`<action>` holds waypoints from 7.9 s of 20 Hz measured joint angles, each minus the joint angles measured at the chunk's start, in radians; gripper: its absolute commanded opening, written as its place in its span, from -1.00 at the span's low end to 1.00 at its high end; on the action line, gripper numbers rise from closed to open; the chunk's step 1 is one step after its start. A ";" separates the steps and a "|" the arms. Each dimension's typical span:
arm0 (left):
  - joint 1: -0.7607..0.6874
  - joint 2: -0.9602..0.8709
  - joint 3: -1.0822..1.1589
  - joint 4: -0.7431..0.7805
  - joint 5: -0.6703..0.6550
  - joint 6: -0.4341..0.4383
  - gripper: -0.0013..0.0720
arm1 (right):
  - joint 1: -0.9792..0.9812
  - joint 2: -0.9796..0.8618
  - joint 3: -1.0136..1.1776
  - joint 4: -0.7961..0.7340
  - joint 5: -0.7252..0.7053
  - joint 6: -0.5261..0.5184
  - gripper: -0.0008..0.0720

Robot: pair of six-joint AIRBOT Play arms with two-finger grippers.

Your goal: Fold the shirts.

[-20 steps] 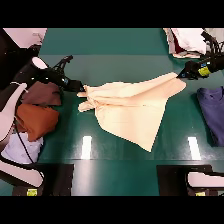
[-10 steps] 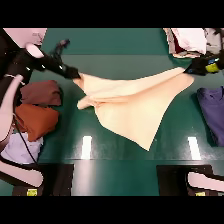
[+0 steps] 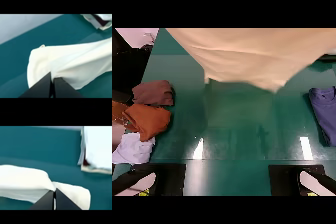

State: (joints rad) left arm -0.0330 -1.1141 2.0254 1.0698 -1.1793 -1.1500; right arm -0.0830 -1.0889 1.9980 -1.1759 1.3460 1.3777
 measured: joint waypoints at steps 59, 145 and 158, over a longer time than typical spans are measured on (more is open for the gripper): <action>-0.034 -0.142 -1.146 -0.134 0.113 -0.073 -0.88 | -0.401 0.021 -1.284 -0.016 0.121 -0.103 0.31; 0.022 -0.285 -0.738 0.226 -0.143 -0.217 0.45 | 0.033 -0.340 -0.662 -0.098 0.031 0.018 -0.08; 0.032 0.231 -1.575 -0.029 -0.022 -0.321 0.45 | -0.098 -0.152 -0.869 0.148 0.067 -0.102 -0.08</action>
State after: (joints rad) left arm -0.0006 -0.8833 0.4500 1.0409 -1.2015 -1.4708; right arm -0.1806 -1.2411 1.1286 -1.0279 1.4132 1.2758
